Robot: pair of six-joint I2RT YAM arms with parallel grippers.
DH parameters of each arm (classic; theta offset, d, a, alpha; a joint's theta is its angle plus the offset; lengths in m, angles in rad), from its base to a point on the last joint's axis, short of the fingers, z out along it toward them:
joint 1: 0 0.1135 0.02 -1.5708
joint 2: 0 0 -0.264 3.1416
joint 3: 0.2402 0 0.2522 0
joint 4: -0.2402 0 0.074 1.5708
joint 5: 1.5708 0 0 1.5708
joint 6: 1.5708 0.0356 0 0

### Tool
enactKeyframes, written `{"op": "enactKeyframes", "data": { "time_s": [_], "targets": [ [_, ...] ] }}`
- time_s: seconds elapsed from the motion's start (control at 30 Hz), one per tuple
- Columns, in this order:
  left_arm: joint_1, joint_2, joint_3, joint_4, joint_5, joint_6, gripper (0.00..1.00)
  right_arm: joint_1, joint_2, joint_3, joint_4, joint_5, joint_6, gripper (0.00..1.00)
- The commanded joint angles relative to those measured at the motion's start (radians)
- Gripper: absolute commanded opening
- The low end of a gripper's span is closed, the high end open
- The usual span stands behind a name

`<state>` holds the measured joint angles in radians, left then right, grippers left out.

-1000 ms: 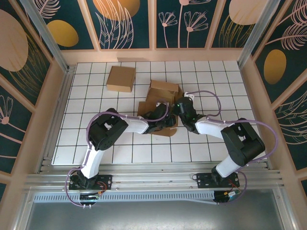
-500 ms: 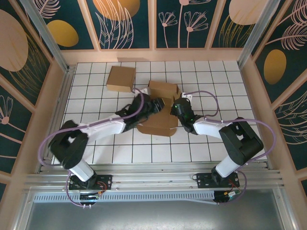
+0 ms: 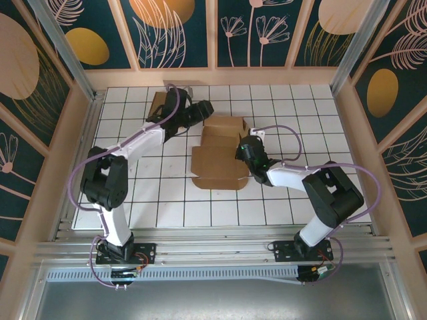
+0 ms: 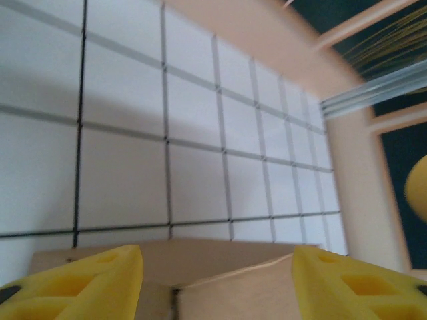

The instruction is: Fold the paper box

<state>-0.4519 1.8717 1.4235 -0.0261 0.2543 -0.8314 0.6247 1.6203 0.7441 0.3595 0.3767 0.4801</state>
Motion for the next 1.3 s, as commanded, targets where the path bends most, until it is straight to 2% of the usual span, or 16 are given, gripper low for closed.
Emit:
{"op": "enactKeyframes", "data": {
  "time_s": [0.0,0.1,0.23,0.43,0.57,0.7,0.8,0.87,0.97,1.13,1.27],
  "targets": [
    [-0.001,0.012,0.023,-0.083,0.006,0.044,0.61,0.011,0.045,-0.002,-0.12,-0.001,-0.013,0.09],
    [0.0,0.004,-0.009,-0.073,0.003,0.036,0.61,0.013,0.044,0.001,-0.129,0.003,-0.015,0.09],
    [0.001,-0.014,-0.073,-0.012,0.05,-0.002,0.61,0.013,0.047,0.01,-0.132,0.003,-0.019,0.09],
    [-0.001,-0.035,-0.155,0.073,0.109,-0.088,0.57,0.027,0.068,0.056,-0.149,-0.038,0.018,0.11],
    [0.0,-0.05,-0.183,0.117,0.114,-0.128,0.56,0.05,0.08,0.082,-0.111,-0.116,0.12,0.2],
    [0.001,-0.044,-0.182,0.124,0.119,-0.134,0.55,0.058,0.105,0.112,-0.052,-0.16,0.137,0.23],
    [0.001,-0.044,-0.182,0.124,0.106,-0.129,0.55,0.056,0.104,0.125,-0.054,-0.157,0.087,0.31],
    [0.001,-0.042,-0.18,0.119,0.093,-0.124,0.55,0.056,0.072,0.121,-0.077,-0.151,0.044,0.39],
    [0.001,-0.036,-0.162,0.106,0.082,-0.114,0.54,0.055,-0.016,0.08,-0.103,-0.211,-0.059,0.5],
    [0.001,-0.025,-0.138,0.089,0.073,-0.1,0.54,0.044,-0.252,-0.023,-0.164,-0.354,-0.199,0.68],
    [0.001,-0.023,-0.133,0.087,0.075,-0.097,0.54,-0.015,-0.463,-0.103,-0.161,-0.394,-0.292,0.84]
  ]
}}
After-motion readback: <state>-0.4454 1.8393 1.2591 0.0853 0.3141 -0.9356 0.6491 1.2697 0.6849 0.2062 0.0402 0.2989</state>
